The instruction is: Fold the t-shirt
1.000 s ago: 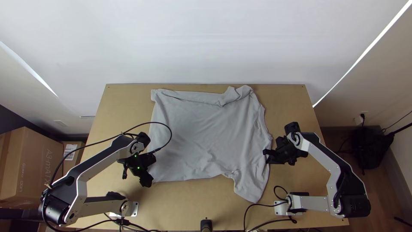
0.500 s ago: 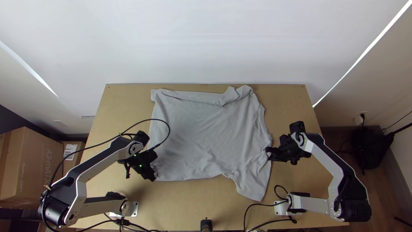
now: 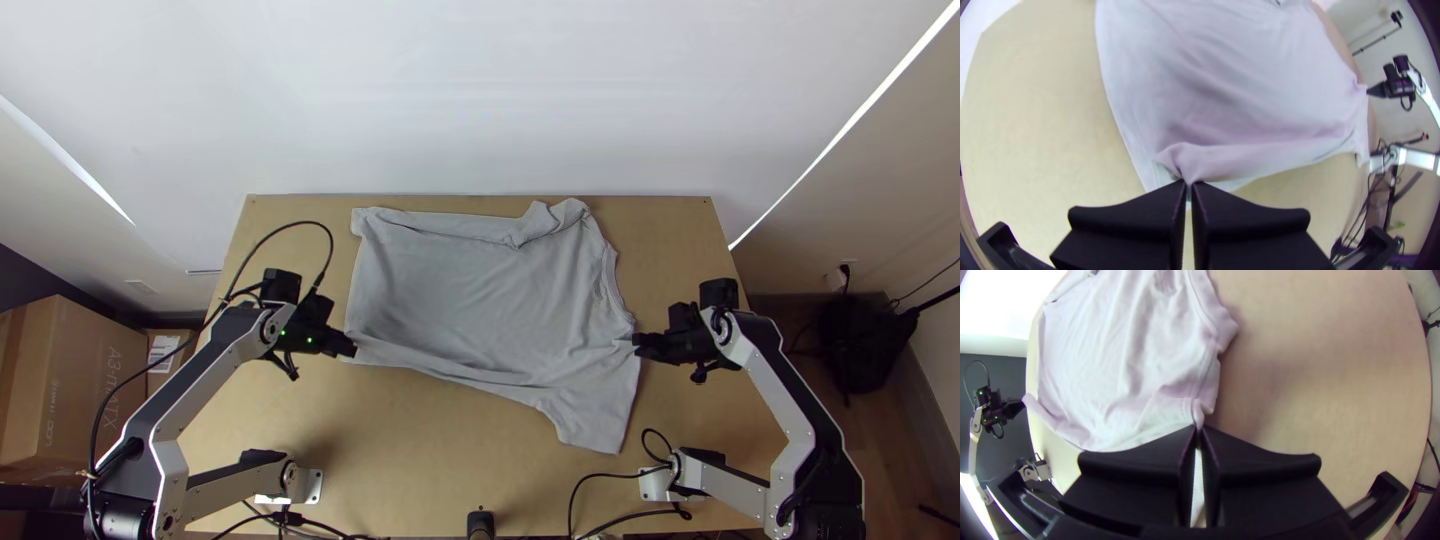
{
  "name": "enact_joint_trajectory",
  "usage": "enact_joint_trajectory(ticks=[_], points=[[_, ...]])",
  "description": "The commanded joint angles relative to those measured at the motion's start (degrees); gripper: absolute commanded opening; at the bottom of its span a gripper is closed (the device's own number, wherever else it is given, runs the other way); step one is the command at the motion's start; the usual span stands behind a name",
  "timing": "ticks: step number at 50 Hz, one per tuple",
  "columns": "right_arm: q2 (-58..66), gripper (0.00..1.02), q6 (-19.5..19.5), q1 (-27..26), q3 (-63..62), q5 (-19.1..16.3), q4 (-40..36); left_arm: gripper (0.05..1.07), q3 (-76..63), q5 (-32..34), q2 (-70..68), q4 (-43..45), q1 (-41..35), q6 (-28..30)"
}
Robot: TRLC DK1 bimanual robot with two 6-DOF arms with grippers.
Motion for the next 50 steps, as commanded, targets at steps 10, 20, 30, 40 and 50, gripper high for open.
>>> enact_joint_trajectory(ticks=[10,20,30,40,50], points=[[-0.51,0.02,0.3,2.0,15.96,-0.59,9.21,0.08,12.18,-5.72,-3.42,7.02,0.52,-9.54],[4.33,0.02,0.65,3.4,26.51,-0.59,13.42,0.08,21.23,-12.31,-2.36,12.91,0.88,-10.24],[10.83,0.02,5.31,4.28,38.72,-0.41,18.35,0.07,36.26,-16.09,5.9,16.6,2.81,-11.38],[18.65,0.02,6.8,4.81,54.37,4.24,23.0,0.08,54.19,-16.18,13.37,16.87,4.13,-15.86],[25.16,0.02,6.98,5.78,67.99,11.36,27.4,0.08,66.93,-17.32,18.64,18.62,4.3,-17.18]])
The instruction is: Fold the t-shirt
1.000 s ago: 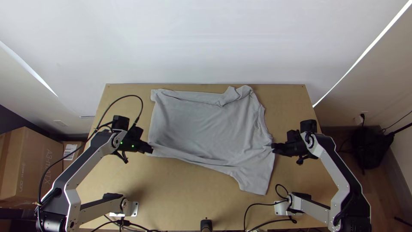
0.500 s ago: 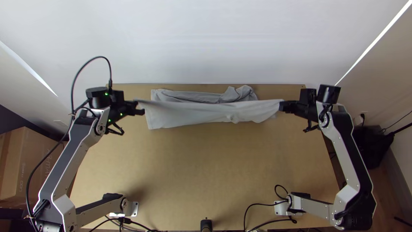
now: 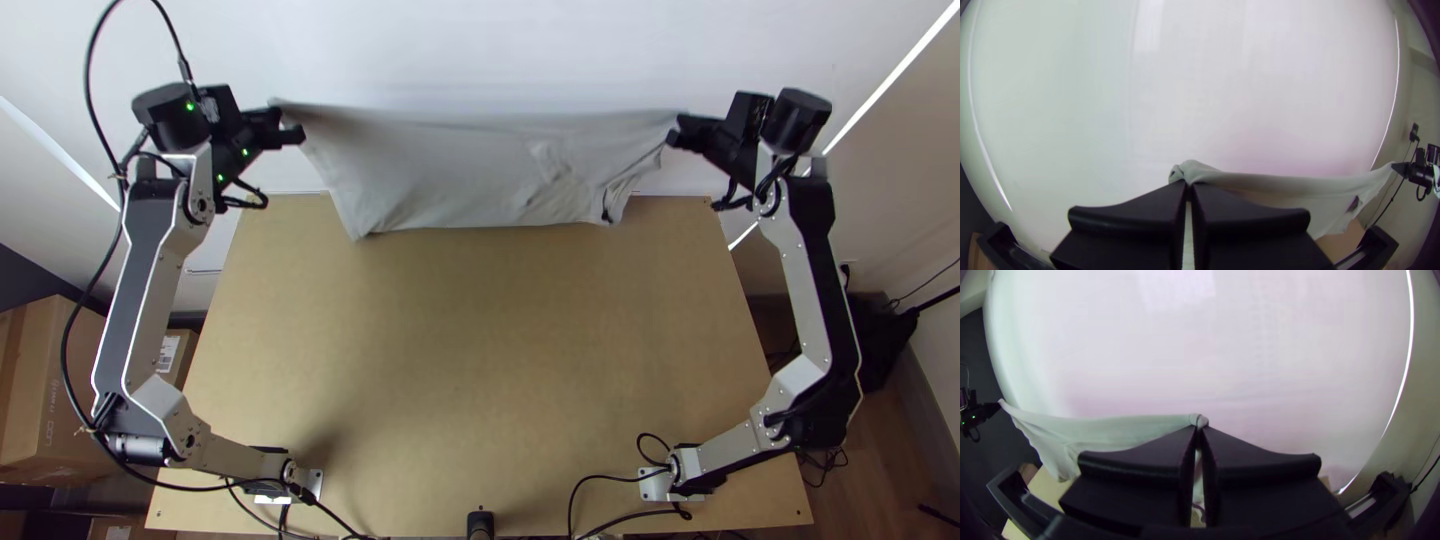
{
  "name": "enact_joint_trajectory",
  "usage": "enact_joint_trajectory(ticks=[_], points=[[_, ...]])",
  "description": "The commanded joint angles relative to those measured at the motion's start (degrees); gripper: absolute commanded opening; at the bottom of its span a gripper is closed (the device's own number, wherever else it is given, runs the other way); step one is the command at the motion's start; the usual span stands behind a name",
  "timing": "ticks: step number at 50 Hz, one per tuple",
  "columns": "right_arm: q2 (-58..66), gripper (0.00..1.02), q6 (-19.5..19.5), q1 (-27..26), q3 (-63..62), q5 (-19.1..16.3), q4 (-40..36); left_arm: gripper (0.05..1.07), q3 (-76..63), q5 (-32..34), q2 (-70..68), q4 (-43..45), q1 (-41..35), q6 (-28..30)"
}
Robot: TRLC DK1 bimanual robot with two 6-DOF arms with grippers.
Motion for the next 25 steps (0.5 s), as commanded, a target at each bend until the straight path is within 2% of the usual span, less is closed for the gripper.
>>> enact_joint_trajectory(ticks=[1,8,13,25], points=[[3.0,0.02,0.97,0.2,7.02,4.63,3.47,0.08,6.87,-2.44,1.81,3.33,1.37,-2.08],[5.72,0.02,1.94,0.64,15.19,7.1,4.17,0.08,13.99,-3.32,3.75,4.38,1.37,-2.08],[4.75,0.02,3.08,0.64,19.06,7.18,3.82,0.07,16.63,-4.28,2.87,5.26,1.46,-2.17],[-10.72,0.02,6.07,0.82,16.33,7.01,2.94,0.07,15.57,-4.81,-7.85,5.79,2.6,-4.28]])
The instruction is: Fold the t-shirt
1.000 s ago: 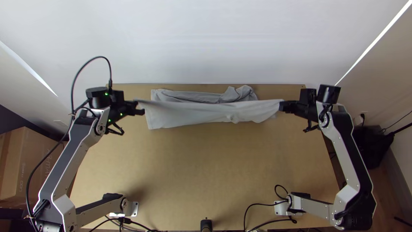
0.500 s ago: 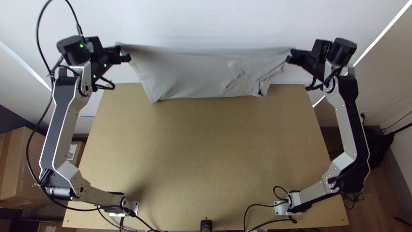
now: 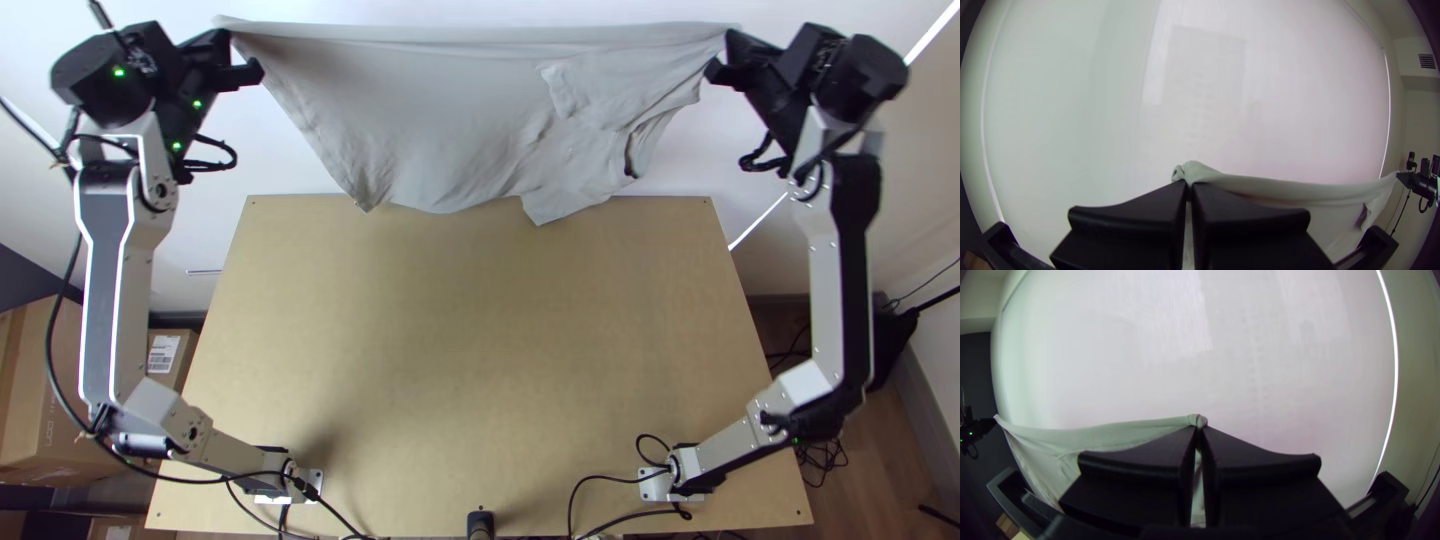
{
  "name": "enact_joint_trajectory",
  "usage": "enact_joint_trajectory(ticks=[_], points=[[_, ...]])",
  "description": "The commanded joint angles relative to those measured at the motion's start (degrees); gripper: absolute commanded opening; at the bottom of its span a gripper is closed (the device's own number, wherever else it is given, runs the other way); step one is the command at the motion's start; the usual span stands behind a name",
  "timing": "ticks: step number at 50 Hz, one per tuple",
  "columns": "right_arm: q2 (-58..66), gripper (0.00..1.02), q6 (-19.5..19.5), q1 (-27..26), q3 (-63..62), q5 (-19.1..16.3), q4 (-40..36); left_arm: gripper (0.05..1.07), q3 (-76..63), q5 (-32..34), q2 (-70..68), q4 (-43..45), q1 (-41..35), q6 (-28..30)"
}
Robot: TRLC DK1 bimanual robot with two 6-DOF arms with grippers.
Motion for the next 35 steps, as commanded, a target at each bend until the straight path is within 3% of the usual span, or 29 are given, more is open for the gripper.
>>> enact_joint_trajectory(ticks=[1,18,28,35], points=[[-12.23,0.02,2.18,-0.4,-1.07,1.85,1.41,0.08,1.06,-2.28,-9.48,1.55,2.21,-2.66],[-36.49,0.02,3.85,2.59,-9.51,1.76,0.53,0.08,-7.64,-5.53,-34.18,5.77,1.86,-4.15],[-41.94,0.02,6.92,3.46,-9.33,1.58,-3.6,0.08,-8.43,-5.53,-39.98,1.11,2.04,-5.38],[-42.56,0.02,7.01,3.99,-14.69,1.5,-6.32,0.07,-20.39,-5.53,-45.16,-1.53,1.42,-5.82]])
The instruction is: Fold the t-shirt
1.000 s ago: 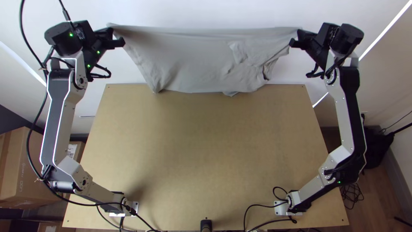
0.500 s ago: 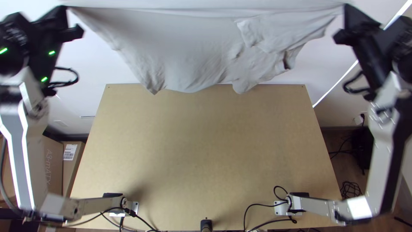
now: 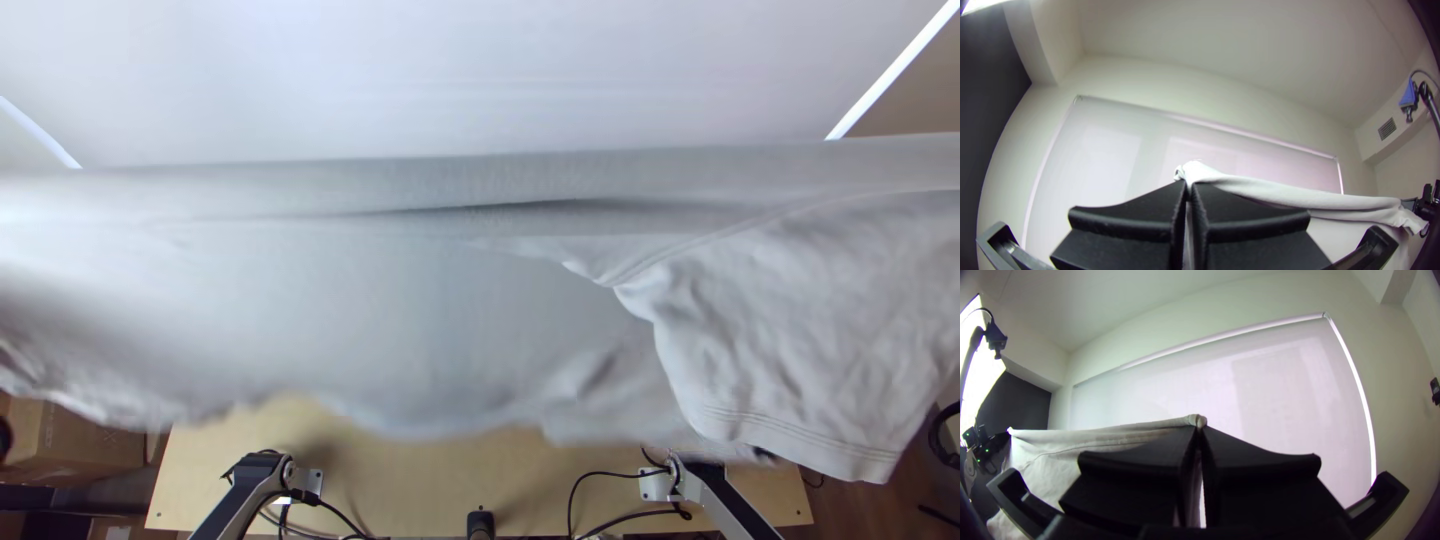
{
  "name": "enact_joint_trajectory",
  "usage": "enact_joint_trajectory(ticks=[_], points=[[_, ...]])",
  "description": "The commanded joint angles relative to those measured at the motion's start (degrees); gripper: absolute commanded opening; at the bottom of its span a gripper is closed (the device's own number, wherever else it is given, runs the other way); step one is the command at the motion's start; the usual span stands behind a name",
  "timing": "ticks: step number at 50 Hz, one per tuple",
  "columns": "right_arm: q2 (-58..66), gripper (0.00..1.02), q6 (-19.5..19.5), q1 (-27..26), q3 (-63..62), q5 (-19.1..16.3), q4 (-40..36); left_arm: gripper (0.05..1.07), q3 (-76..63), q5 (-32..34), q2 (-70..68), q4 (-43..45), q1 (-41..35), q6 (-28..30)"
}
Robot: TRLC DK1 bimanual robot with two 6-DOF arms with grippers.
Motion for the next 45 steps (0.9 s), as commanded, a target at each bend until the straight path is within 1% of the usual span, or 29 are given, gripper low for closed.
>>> enact_joint_trajectory(ticks=[1,9,20,25,28,32,39,45], points=[[0.39,0.02,1.55,0.76,-6.99,2.13,-1.19,0.07,-11.29,-2.4,-2.24,-2.38,-0.07,-1.87],[-2.68,0.02,1.46,3.66,-26.59,2.13,-0.22,0.07,-33.26,-0.03,-8.74,-2.91,-0.33,-3.27],[-6.73,0.02,1.72,6.38,-61.48,2.13,8.22,0.07,-61.12,5.86,-14.81,-1.68,-0.42,-7.23],[-5.85,0.02,4.62,7.7,-71.06,2.13,12.96,0.07,-73.07,6.21,-14.54,2.27,-0.86,-7.49],[-3.83,0.02,6.47,8.05,-74.13,2.04,15.25,0.08,-77.55,6.48,-13.4,4.74,-1.39,-8.28],[1.53,0.02,7.88,7.61,-75.72,2.04,17.09,0.07,-80.63,6.56,-9.89,8.87,-2.62,-8.28],[10.59,0.02,8.23,5.68,-75.37,0.9,19.91,0.07,-80.98,6.56,-0.39,15.19,-3.41,-8.2],[17.97,0.02,7.96,3.83,-74.66,0.2,24.65,0.07,-80.19,6.56,7.96,21.87,-3.76,-6.88]])
